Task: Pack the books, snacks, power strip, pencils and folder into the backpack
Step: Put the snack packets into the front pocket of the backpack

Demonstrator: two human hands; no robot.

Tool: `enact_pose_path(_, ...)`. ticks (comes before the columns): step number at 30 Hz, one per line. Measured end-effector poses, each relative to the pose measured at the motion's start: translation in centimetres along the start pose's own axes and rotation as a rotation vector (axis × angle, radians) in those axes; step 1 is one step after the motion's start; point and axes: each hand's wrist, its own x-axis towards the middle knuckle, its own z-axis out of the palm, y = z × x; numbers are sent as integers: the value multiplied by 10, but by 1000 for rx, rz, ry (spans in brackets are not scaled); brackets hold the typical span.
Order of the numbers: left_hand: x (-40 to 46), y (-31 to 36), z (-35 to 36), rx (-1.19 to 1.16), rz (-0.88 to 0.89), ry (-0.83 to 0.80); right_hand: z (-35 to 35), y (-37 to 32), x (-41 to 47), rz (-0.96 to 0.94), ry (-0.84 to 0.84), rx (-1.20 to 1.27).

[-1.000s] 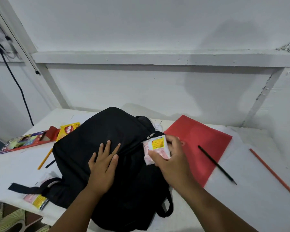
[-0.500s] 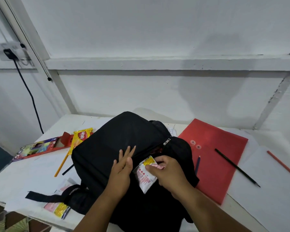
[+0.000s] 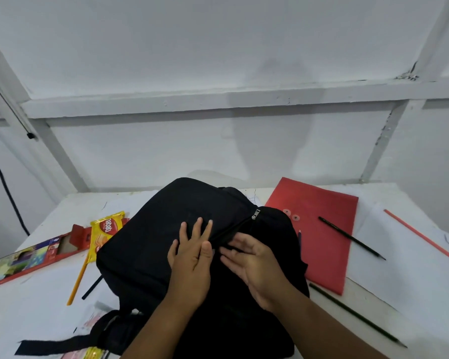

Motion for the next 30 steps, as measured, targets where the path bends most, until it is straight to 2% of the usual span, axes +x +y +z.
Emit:
enact_pose_path(2,-2,-9,5,68,30,-10,-5,-2,-3,-67,69,-72)
enact_pose_path(6,-8,-21,17,269,91,54,-23,-16,-3,-299,231,-479)
enact_pose_path(11,17,-13,9,312,72,164,-46,-53,33,-599,333,-804)
enact_pose_path(13,30,-15,6,329,61,237,-52,-69,54,-655,351,-887)
enact_pose_path(17,42,-22,14,411,-91,173,-68,-86,106,-453,257,-1055)
enact_pose_path(22,47,-20,19,441,-126,159,-86,-89,165,-163,41,-1206)
enact_pose_path(30,46,-15,19,399,-166,177,-103,-68,242,-205,-42,-1267)
